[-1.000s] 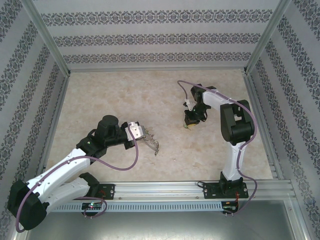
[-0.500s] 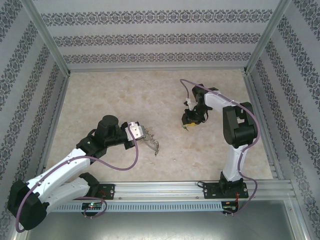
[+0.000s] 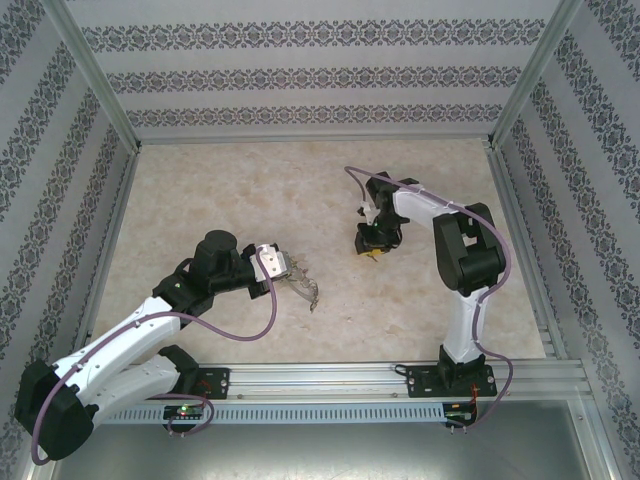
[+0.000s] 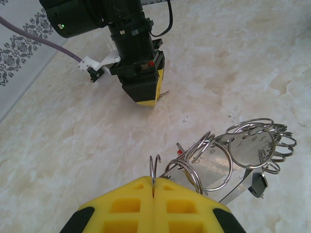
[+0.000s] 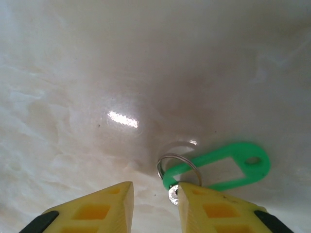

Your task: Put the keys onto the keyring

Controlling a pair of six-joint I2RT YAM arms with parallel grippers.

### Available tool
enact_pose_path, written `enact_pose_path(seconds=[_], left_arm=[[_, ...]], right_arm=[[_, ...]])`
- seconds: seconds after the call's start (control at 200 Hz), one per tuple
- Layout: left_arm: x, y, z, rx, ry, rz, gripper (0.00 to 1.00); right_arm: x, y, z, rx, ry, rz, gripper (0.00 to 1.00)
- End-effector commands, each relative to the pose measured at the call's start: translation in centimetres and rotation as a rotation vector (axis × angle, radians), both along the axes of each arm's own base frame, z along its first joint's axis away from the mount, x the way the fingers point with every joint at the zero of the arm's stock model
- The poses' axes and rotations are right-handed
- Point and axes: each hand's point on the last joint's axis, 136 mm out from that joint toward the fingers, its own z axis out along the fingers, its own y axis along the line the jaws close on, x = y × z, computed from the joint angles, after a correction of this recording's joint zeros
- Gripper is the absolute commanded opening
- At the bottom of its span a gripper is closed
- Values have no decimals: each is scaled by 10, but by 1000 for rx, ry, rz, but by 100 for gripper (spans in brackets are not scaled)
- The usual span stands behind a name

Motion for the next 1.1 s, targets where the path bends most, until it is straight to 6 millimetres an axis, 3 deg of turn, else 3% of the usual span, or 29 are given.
enact_pose_path(seconds=[0.0, 0.16, 0.275, 0.59, 0.934, 1.094], left_arm=[[6, -2, 19, -51, -44, 2, 0], [6, -2, 18, -50, -42, 3, 0], [6, -3, 18, -49, -40, 0, 0], [7, -2, 19, -50, -42, 4, 0], [6, -2, 19, -49, -44, 2, 0], [5, -2, 19, -49, -42, 3, 0]], right_arm=[[0, -7, -3, -70, -3, 5, 32], [7, -2, 19, -21, -72, 3, 33], [16, -12, 26, -31, -109, -29, 33], [7, -21, -6, -119, -41, -21, 36], [3, -3, -18, -91, -8, 7, 35], [3, 0, -18, -124, -19, 33, 27]])
